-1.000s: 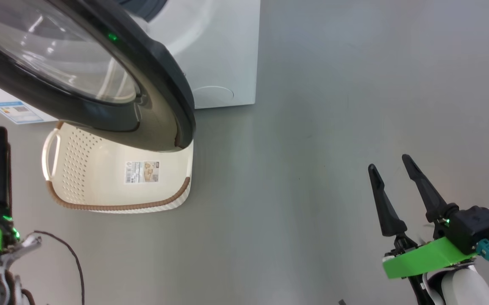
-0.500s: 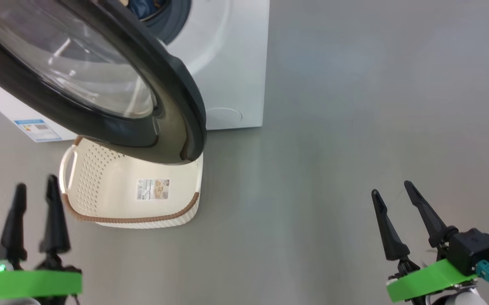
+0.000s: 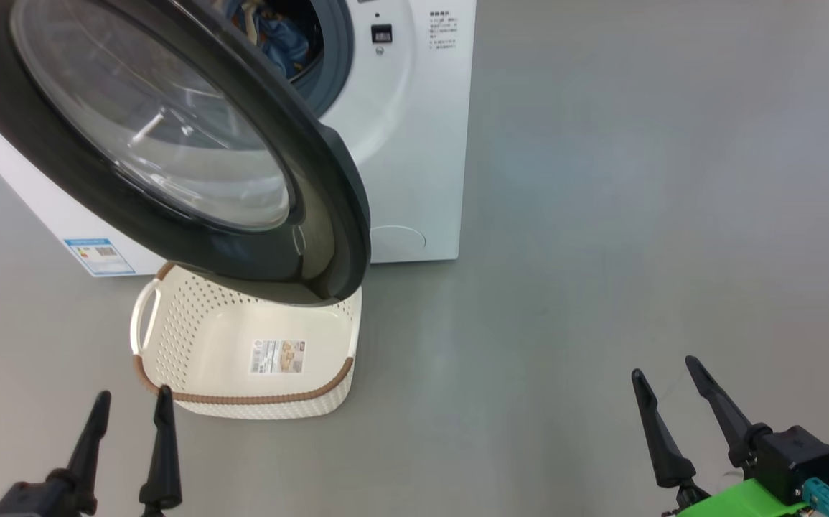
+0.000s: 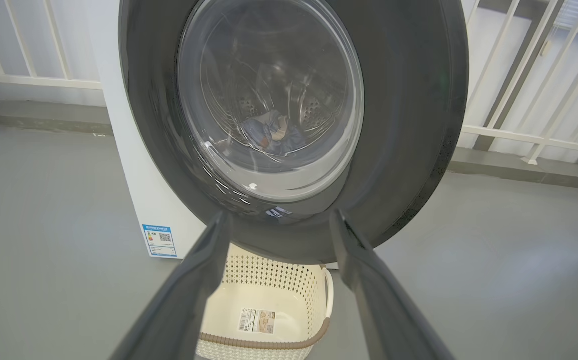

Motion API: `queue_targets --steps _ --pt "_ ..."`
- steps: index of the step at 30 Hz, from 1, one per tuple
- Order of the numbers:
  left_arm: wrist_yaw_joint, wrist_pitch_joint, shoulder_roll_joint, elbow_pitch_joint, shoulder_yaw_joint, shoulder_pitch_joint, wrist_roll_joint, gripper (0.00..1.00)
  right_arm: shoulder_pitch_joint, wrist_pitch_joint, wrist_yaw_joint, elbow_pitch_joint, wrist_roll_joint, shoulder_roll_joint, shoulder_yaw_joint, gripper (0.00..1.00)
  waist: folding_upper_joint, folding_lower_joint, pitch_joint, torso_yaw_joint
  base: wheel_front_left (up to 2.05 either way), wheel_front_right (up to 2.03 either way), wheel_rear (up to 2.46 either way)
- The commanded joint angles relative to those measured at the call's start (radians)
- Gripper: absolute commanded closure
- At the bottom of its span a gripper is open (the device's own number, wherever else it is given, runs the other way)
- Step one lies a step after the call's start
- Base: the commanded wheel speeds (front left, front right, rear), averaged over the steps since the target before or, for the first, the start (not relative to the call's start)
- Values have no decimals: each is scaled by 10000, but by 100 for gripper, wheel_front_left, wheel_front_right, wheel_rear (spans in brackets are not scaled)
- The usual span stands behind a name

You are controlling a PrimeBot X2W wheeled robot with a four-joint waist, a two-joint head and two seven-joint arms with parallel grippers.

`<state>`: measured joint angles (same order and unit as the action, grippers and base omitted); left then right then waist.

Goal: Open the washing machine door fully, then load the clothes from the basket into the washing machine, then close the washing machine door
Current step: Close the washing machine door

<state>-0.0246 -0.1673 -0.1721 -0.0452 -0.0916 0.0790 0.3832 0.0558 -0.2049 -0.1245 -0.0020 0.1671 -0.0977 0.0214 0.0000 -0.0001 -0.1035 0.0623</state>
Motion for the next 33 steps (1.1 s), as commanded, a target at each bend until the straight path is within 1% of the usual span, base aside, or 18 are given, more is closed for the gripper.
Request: queue_targets --steps 1,6,13,33 --pt "-107 -83 -272 -106 264 -126 -215 0 4 30 -62 -301 -147 -39 228 0 0 1 169 56 0 0 0" --pt "-194 -130 -313 9 78 53 -457 0 226 129 -62 -338 -169 0 247 0 0 1 441 40 0 0 0" --pt "-312 -102 -297 -9 -3 262 -482 0 375 227 -62 -438 -196 56 259 0 0 1 649 -70 0 0 0" --pt "-501 45 -310 -215 -202 354 -470 0 489 268 -62 -511 -232 128 241 0 0 1 791 -53 0 0 0"
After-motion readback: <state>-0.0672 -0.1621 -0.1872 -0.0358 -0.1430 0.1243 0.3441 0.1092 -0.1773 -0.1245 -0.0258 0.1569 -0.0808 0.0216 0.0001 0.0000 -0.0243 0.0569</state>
